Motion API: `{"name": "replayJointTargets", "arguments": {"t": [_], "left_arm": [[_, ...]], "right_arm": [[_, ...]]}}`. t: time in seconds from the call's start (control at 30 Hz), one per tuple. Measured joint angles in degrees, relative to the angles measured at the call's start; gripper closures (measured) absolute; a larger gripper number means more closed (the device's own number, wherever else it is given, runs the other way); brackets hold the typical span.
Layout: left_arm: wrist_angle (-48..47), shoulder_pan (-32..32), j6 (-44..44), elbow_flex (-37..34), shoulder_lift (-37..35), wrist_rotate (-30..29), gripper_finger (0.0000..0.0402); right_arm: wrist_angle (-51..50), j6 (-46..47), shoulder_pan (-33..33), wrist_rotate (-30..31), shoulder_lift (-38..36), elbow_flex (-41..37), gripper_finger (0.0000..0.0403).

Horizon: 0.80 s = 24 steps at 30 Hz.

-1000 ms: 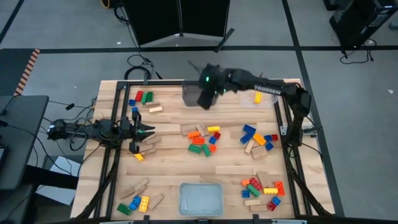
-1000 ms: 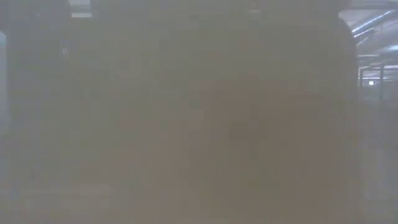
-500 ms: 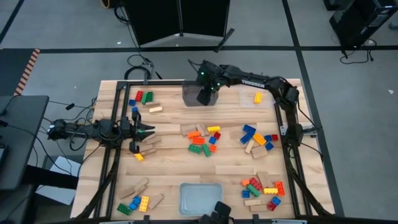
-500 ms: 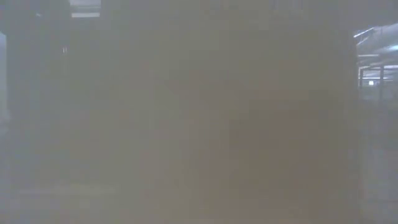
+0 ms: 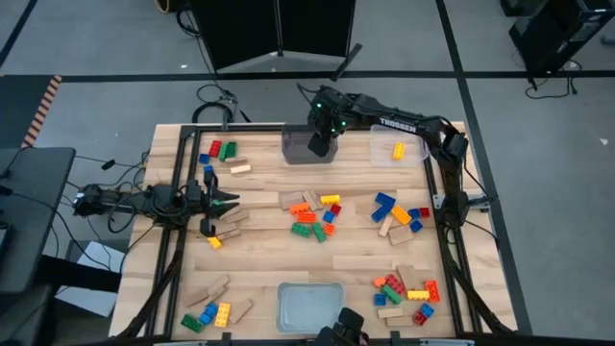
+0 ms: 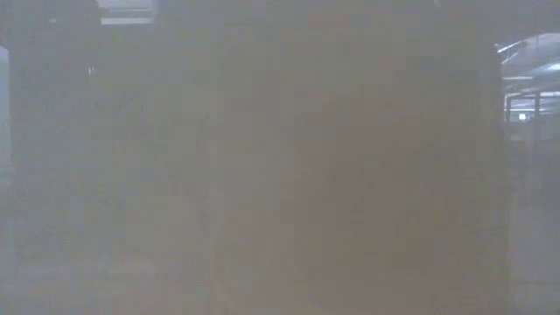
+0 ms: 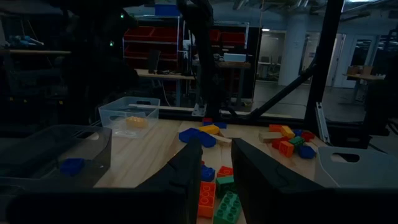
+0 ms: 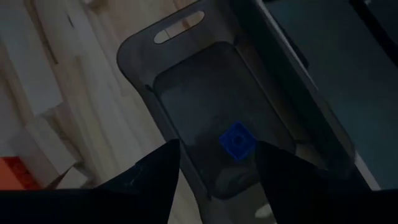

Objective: Sort blocks by size
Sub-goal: Put the brown block into the gray bin

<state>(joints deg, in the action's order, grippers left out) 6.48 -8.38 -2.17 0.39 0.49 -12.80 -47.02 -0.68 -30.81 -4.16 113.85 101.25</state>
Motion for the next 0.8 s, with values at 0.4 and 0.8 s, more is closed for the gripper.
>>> {"name": "replayJointTargets", "arguments": {"t": [0.4, 0.8], "left_arm": [[0.02, -0.01, -0.01, 0.01, 0.0, -0.04, 0.0305], [2.5, 0.04, 0.0, 0.02, 0.02, -0.9, 0.0305]], "right_arm": [[-7.1, 14.17, 3.78, 3.62, -10.21, -4.5, 0.0334], [1.48, 42.16, 21.28, 11.24, -32.61, -30.72, 0.0359]]}}
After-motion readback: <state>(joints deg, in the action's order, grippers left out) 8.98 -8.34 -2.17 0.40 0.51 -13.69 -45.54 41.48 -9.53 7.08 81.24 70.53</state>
